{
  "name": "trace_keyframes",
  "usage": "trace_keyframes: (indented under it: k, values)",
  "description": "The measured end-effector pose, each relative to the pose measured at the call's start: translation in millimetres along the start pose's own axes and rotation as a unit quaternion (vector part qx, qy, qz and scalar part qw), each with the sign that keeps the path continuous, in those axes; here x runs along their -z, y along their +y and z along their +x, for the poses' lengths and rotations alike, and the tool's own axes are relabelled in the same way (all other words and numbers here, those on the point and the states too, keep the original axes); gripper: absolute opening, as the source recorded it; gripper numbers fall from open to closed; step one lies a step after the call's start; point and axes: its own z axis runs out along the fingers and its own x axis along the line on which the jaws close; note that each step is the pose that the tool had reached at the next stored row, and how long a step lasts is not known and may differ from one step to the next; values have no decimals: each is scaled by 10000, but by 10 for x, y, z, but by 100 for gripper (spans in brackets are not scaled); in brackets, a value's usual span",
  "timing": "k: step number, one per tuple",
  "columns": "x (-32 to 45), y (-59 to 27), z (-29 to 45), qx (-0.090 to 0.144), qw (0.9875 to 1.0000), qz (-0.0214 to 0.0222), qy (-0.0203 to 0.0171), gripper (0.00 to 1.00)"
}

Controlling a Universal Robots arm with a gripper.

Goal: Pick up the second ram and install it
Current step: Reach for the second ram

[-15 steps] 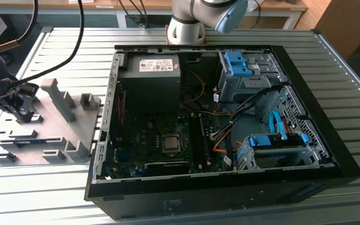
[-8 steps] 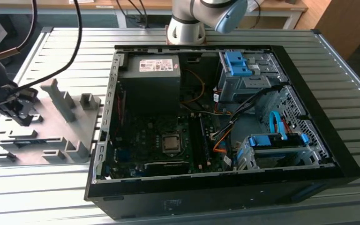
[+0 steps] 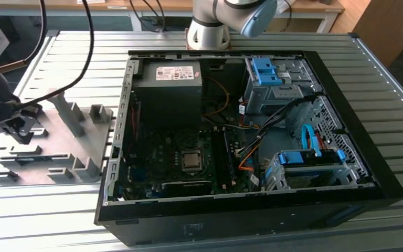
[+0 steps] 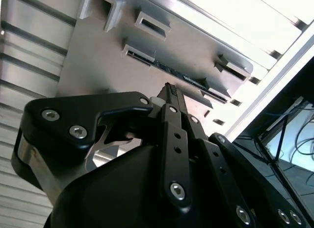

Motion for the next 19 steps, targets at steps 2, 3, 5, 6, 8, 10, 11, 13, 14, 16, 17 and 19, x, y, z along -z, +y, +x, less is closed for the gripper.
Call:
trace_keyframes:
  k: [2,3,5,6,8,10,11,13,14,16,17,19]
  values:
    - [-27,-1,0,183,9998,5,7,10]
    - [-39,-1,2,265,9996,7,9,10]
    - [-66,-2,27,331,9995,10,13,10]
    - [-86,2,52,340,9994,10,12,10]
    - [-124,14,107,344,9994,11,12,10]
    - [-161,16,118,357,9994,11,11,10]
    - [-180,15,118,367,9993,12,12,10]
    - [-216,15,117,377,9993,12,13,10]
    - [-234,15,117,381,9993,12,13,10]
    - [-270,16,116,384,9993,12,13,10]
    - [-289,19,117,385,9993,13,13,10]
    - [-326,29,116,384,9993,15,12,10]
